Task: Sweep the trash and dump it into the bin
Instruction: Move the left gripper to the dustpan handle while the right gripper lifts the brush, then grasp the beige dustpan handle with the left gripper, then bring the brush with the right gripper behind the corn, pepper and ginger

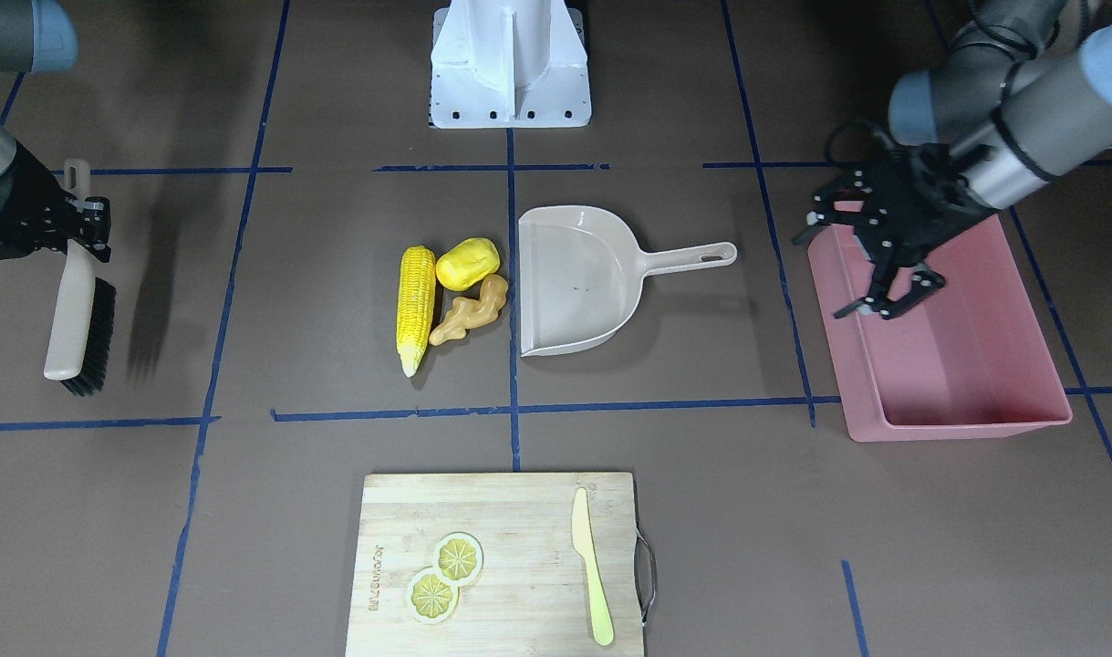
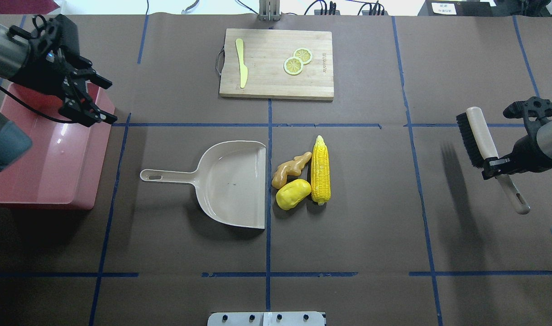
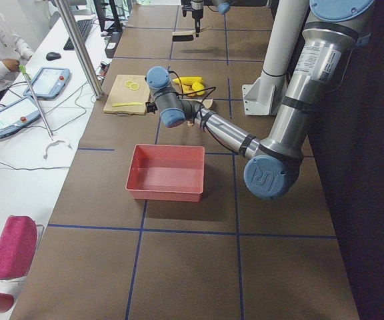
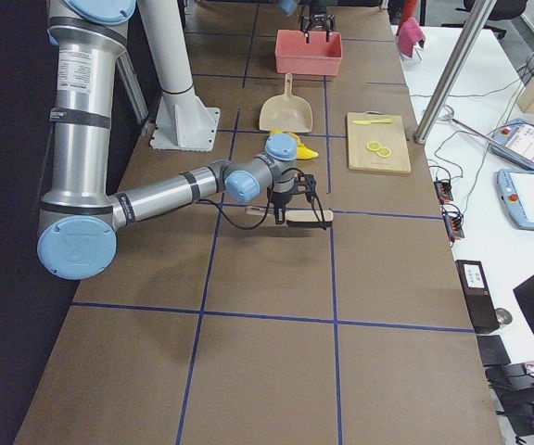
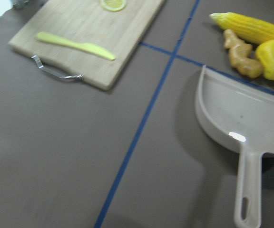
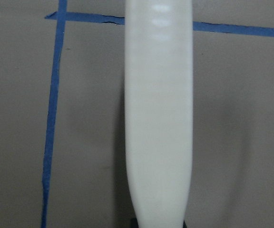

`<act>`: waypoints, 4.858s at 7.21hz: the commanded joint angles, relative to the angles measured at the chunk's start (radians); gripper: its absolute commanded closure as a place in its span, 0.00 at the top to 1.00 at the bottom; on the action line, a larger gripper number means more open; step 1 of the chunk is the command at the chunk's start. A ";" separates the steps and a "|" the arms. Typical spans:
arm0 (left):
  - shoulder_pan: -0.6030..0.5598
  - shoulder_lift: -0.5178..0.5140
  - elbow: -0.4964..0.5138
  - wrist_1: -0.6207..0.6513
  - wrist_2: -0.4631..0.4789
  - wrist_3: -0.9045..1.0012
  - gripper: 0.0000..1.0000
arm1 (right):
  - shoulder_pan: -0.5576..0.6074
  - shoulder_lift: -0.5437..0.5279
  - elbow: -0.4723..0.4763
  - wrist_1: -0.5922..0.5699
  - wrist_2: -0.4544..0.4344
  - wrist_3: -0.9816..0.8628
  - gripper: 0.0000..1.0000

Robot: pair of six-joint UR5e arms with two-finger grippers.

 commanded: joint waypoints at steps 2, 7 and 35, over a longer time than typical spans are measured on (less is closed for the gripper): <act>0.160 -0.014 -0.002 -0.063 0.052 0.004 0.99 | -0.002 0.001 0.000 0.002 0.001 0.000 0.00; 0.292 0.002 0.027 -0.124 0.180 0.056 0.99 | -0.002 0.001 0.000 0.002 0.007 0.000 0.00; 0.306 -0.034 0.044 0.029 0.224 0.134 0.00 | -0.006 0.000 0.000 0.008 0.007 0.000 0.00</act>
